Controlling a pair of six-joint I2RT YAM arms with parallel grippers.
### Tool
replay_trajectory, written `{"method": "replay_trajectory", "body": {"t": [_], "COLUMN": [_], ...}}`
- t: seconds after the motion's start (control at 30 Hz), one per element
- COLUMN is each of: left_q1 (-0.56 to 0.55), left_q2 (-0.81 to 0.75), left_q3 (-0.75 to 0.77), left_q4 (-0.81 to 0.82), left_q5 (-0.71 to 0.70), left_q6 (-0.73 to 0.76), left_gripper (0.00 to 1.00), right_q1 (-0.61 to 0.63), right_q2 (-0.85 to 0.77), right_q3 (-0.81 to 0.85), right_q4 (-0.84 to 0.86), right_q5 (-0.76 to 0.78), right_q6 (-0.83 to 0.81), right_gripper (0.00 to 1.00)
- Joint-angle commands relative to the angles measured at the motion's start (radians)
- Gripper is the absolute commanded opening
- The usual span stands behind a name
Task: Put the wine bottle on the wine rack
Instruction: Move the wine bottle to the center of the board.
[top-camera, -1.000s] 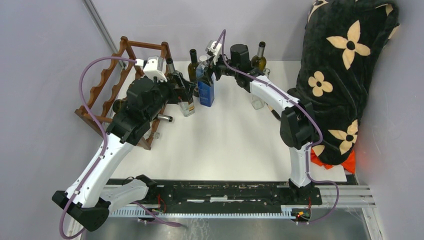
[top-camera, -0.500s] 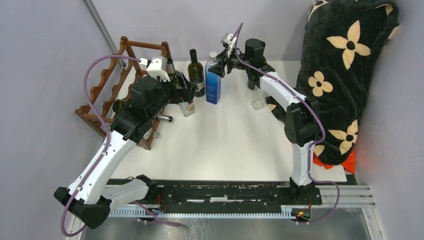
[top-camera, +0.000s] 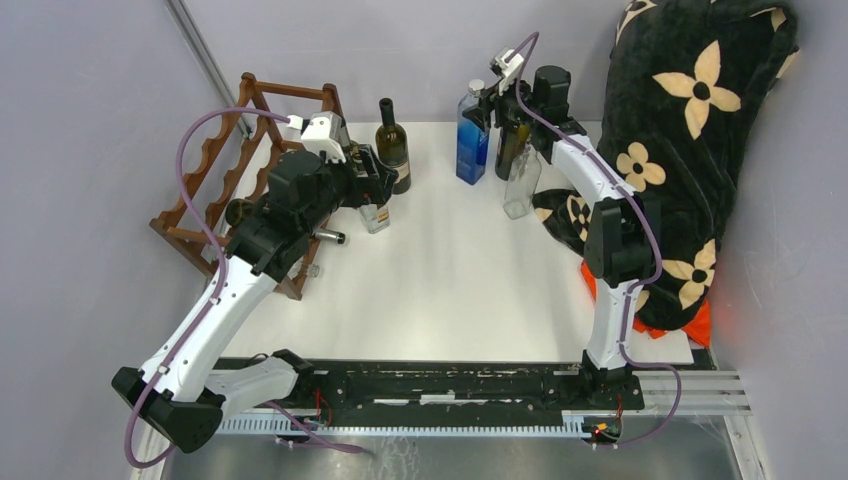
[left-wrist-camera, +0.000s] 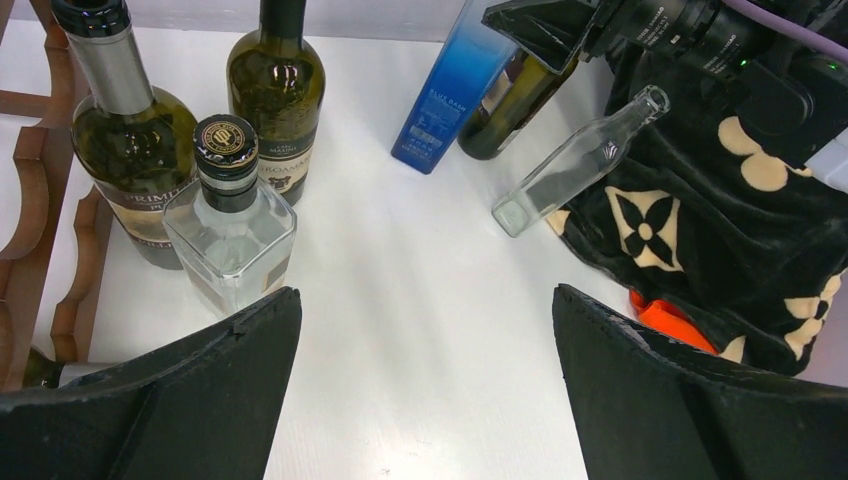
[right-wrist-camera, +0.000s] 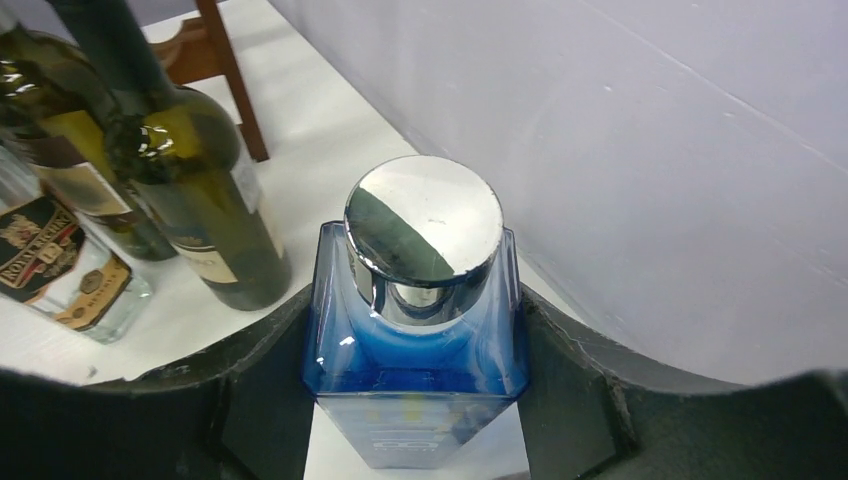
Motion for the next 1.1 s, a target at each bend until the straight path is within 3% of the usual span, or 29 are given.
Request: {"method": "replay_trajectory", "body": {"t": [0.0,0.3,0.43,0.77,1.07], "left_q1": [0.005,0.005,0.005,0.006,0.005], "left_q2": [-0.004,-0.006,-0.009,-0.023,0.003], "left_q3": [0.029,0.026,0.024,0.027,0.048], "left_q4": [0.059,0.062,0.061,0.058,0.060], "left_q5": [0.018,0.024,0.025,0.009,-0.007], "left_q6": [0.043,0.036,0.031,0.021,0.013], "left_gripper": [1.00,1.00,1.00,1.00,1.00], "right_q1": [-0.002,-0.002,-0.003,-0.034,-0.106], "right_q2": [-0.023,-0.053,-0.076,-0.167,-0.343], "right_q3": [0.066,0.086,0.105,0.187,0.074], "right_q4": [0.103,0.098,0.089,0.015,-0.136], "right_q5": [-0.003,-0.016,-0.030,-0.144,-0.330], "right_q6": [-0.021,-0.009,-0.005,-0.010,-0.054], "right_gripper": [0.43,0.86,0.98,0.98,0.98]}}
